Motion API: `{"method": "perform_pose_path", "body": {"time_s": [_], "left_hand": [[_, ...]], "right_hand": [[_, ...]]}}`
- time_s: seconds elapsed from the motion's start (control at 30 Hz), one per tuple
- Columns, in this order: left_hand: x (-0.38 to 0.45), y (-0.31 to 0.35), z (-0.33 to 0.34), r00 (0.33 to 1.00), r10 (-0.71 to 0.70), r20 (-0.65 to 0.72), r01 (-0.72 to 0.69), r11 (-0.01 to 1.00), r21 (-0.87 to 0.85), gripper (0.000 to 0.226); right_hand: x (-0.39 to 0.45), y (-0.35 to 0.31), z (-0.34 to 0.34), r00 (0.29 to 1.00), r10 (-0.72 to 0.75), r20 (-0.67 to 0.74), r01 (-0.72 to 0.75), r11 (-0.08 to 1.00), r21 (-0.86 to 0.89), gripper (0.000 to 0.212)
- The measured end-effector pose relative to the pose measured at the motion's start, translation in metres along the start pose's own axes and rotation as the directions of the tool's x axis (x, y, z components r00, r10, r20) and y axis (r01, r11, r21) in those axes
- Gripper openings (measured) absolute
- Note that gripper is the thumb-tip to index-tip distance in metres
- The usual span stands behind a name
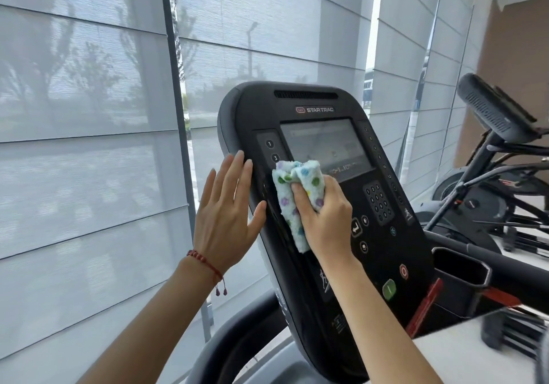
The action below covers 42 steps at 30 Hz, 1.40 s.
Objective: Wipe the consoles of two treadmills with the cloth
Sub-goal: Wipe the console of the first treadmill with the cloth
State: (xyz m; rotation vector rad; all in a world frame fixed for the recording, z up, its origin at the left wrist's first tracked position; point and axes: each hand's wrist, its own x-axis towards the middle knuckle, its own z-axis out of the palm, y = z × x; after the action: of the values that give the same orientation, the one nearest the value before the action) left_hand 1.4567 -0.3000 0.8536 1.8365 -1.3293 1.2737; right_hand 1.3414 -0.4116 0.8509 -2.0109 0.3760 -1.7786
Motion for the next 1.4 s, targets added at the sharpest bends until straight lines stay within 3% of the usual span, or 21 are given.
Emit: {"method": "perform_pose_path", "body": {"time_s": [0.13,0.3,0.5,0.9,1.17,1.4], "left_hand": [[-0.003,0.006,-0.001,0.999,0.044,0.006,-0.044,0.999,0.011,0.057],[-0.007,0.009,0.001,0.999,0.042,0.007,-0.042,0.999,0.011,0.058],[-0.016,0.015,0.003,0.999,-0.005,-0.032,0.004,1.0,-0.008,0.059],[-0.039,0.022,0.001,0.998,0.066,-0.008,-0.066,0.998,0.0,0.056],[-0.04,0.036,0.004,0.998,0.061,-0.019,-0.061,0.998,-0.015,0.056],[-0.04,0.049,0.004,0.997,0.068,0.038,-0.07,0.997,0.033,0.057]], "right_hand": [[-0.032,0.007,-0.014,0.998,0.065,-0.015,-0.066,0.998,-0.024,0.043],[0.008,-0.013,0.004,0.994,0.104,-0.031,-0.107,0.991,-0.087,0.039],[0.045,-0.031,0.028,0.999,0.04,-0.03,-0.043,0.996,-0.08,0.035],[-0.076,0.011,-0.03,0.989,0.129,-0.077,-0.13,0.992,-0.007,0.037],[-0.05,0.028,-0.029,0.992,0.11,-0.065,-0.112,0.993,-0.028,0.04],[0.01,0.083,-0.043,0.95,0.296,-0.097,-0.304,0.949,-0.086,0.036]]}}
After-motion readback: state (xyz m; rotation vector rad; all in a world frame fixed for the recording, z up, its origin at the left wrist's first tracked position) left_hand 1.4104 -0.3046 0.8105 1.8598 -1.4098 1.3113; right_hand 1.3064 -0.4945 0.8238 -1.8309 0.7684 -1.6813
